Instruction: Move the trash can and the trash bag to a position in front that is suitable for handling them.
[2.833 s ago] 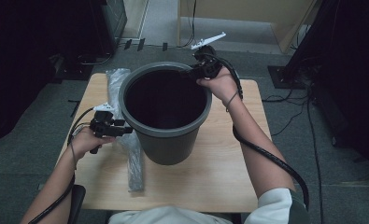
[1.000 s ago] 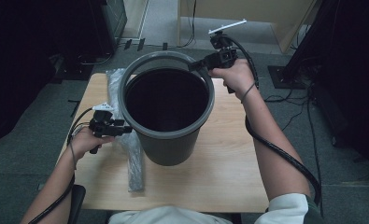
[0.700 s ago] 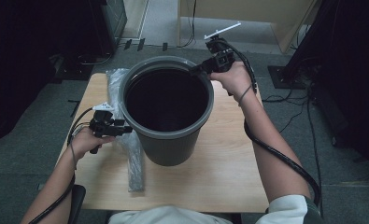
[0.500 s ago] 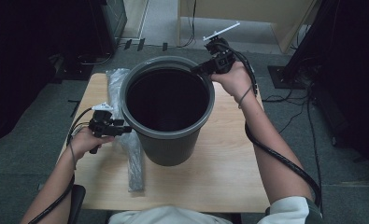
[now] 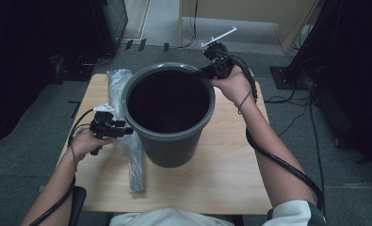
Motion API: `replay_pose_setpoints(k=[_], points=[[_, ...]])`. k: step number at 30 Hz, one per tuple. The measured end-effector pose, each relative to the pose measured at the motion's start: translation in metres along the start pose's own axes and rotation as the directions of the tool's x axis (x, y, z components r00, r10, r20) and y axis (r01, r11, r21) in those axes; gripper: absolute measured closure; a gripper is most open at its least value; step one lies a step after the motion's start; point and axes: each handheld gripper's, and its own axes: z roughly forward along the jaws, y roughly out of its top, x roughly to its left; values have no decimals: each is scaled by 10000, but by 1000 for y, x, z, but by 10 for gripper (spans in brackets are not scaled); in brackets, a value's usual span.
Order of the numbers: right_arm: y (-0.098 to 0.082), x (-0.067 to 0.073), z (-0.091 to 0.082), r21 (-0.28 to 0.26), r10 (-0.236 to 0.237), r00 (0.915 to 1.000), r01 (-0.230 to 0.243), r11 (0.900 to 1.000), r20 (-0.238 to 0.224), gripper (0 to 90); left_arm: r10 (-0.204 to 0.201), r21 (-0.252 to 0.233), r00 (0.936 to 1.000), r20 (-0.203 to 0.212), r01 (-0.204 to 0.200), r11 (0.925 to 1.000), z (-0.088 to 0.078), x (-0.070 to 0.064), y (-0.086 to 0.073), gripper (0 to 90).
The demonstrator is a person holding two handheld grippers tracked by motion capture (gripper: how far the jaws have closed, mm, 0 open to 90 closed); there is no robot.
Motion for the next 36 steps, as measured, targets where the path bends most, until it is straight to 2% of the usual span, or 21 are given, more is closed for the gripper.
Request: replay_pose_setpoints(k=[4,6,7,8,9,12,14,15,17,19,21,23,26,27,28,29,36], points=[[5,-2,-3,346,265,9996,-263,9991,-71,786,-49,-40,10000,-20,49,10000,-1,2,0,394],[7,-1,-6,338,337,9994,-334,9989,-95,785,-64,-39,10000,-22,64,10000,-2,2,0,394],[8,-2,-8,291,369,9992,-364,9989,-173,791,-89,-76,10000,-30,89,9999,-2,2,0,394],[12,-1,-14,135,622,9972,-616,9980,-427,791,-99,-84,9999,-44,98,9999,-2,2,0,394],[12,-1,-14,135,622,9972,-616,9980,-427,791,-101,-72,9999,-35,100,9999,-2,2,0,394],[14,0,-14,399,819,9955,-800,9960,-481,796,-64,-89,10000,-23,64,9999,-1,1,0,394],[13,-2,-9,747,1263,9893,-1208,9899,-734,796,-53,-82,10000,-1,53,10000,-1,0,1,394],[13,-2,-9,747,1263,9893,-1208,9899,-734,796,-56,-76,10000,-10,56,10000,-1,0,1,394],[13,3,-4,820,1506,9790,-1402,9867,-1378,796,-44,-80,10000,-6,44,10000,-1,1,1,394],[14,11,-2,866,1102,9849,-992,9913,-1338,795,-76,-100,10000,-18,75,9999,-1,1,1,394],[17,18,-1,777,842,9860,-736,9943,-1438,795,-76,-99,10000,-31,75,9999,-1,1,0,394],[18,19,-2,735,557,9917,-474,9962,-1157,794,-91,-113,10000,-29,90,9999,-2,2,0,394],[14,8,-7,718,623,9950,-567,9958,-781,789,-161,-123,9999,-28,161,9998,-2,2,-1,396],[14,8,-7,718,623,9950,-567,9958,-781,789,-160,-110,9999,-28,160,9998,-2,3,-1,396],[10,0,-11,622,656,9958,-617,9962,-637,789,-157,-78,9999,-56,156,9998,-2,3,-1,396],[10,0,-11,622,656,9958,-617,9962,-637,789,-157,-78,9999,-56,156,9998,-2,3,-1,395],[-8,-28,-29,313,1076,9941,-1071,9938,-125,787,-28,-110,10000,-62,27,9999,1,2,-1,393]])
